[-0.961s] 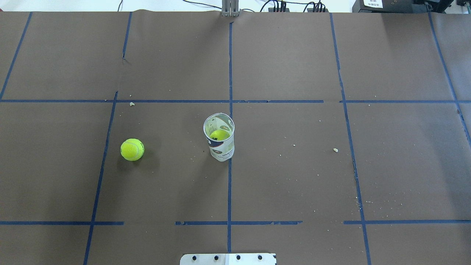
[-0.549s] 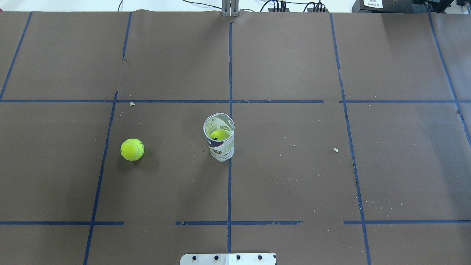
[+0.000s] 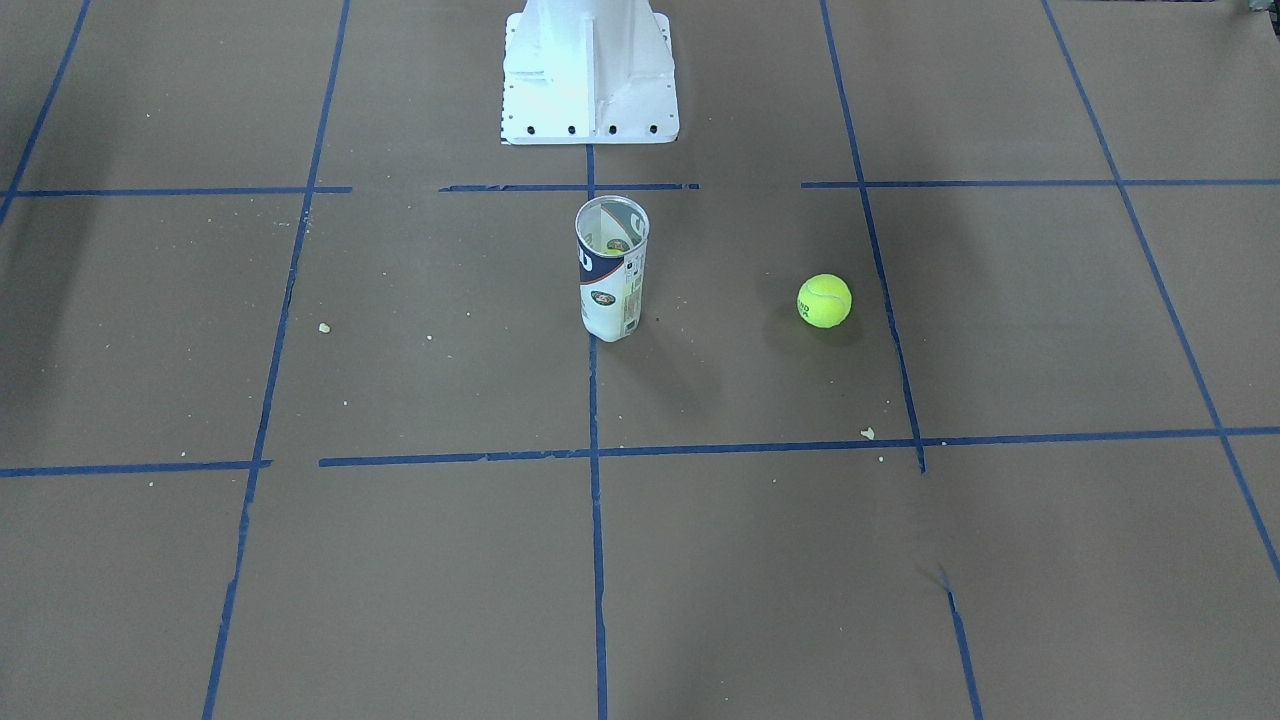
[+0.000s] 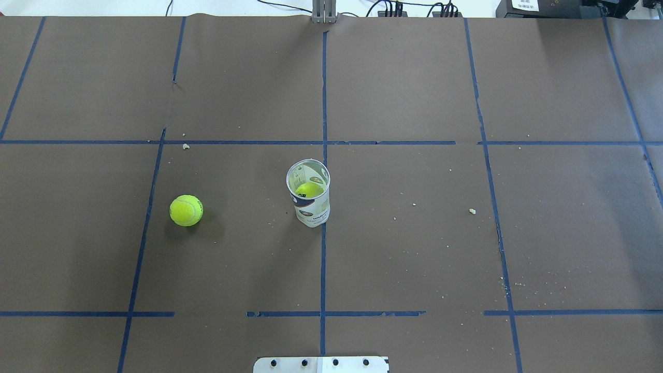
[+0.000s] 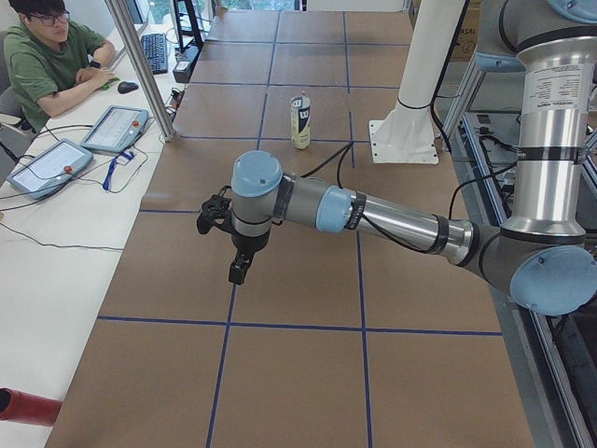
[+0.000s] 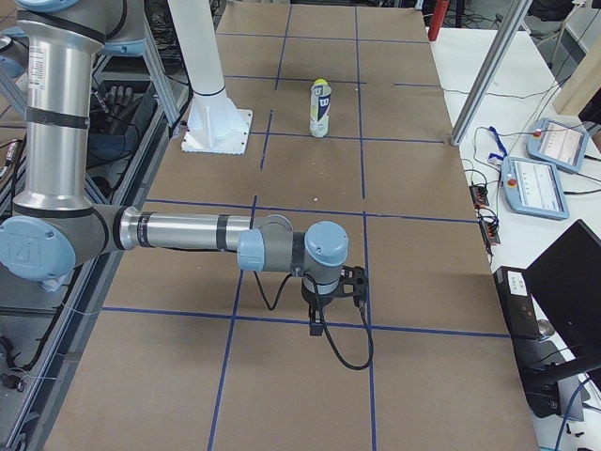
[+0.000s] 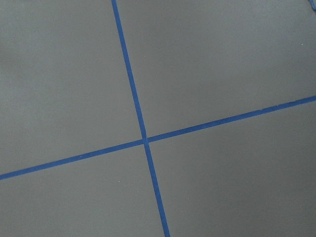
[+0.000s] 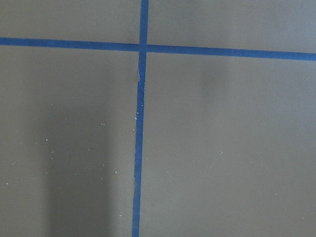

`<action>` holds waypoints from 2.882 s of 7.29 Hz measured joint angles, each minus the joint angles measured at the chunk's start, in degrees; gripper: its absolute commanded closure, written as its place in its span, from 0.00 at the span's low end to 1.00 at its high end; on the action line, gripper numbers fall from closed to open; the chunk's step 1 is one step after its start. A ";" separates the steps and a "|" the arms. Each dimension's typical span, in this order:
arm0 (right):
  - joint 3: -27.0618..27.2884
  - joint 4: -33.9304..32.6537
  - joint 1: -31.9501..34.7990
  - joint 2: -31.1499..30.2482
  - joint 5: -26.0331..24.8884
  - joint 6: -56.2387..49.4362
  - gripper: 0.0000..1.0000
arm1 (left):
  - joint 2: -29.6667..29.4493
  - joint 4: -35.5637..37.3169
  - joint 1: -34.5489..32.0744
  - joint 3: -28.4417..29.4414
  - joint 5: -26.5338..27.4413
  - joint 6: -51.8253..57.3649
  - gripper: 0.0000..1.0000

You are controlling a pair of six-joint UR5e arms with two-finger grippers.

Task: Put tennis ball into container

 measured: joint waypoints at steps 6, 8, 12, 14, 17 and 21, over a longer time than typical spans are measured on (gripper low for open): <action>0.00 0.00 0.00 0.00 0.00 0.00 0.00 | -0.16 -13.53 24.78 -10.63 5.14 -45.59 0.00; 0.00 -0.02 0.00 -0.01 0.00 0.00 0.00 | -3.02 -16.51 34.34 -11.31 10.24 -59.89 0.00; 0.00 0.00 0.00 0.00 0.00 0.00 0.00 | -15.97 -7.86 48.88 -4.73 23.51 -74.47 0.00; 0.00 0.00 0.00 -0.01 0.00 0.00 0.00 | -18.01 -7.00 53.05 -2.13 27.93 -77.58 0.00; 0.00 0.00 0.00 0.03 0.00 0.00 0.00 | -16.90 -12.99 55.85 1.57 30.79 -79.70 0.00; 0.00 0.00 0.00 0.07 0.00 0.00 0.00 | -15.56 -16.42 57.17 4.22 31.21 -79.89 0.00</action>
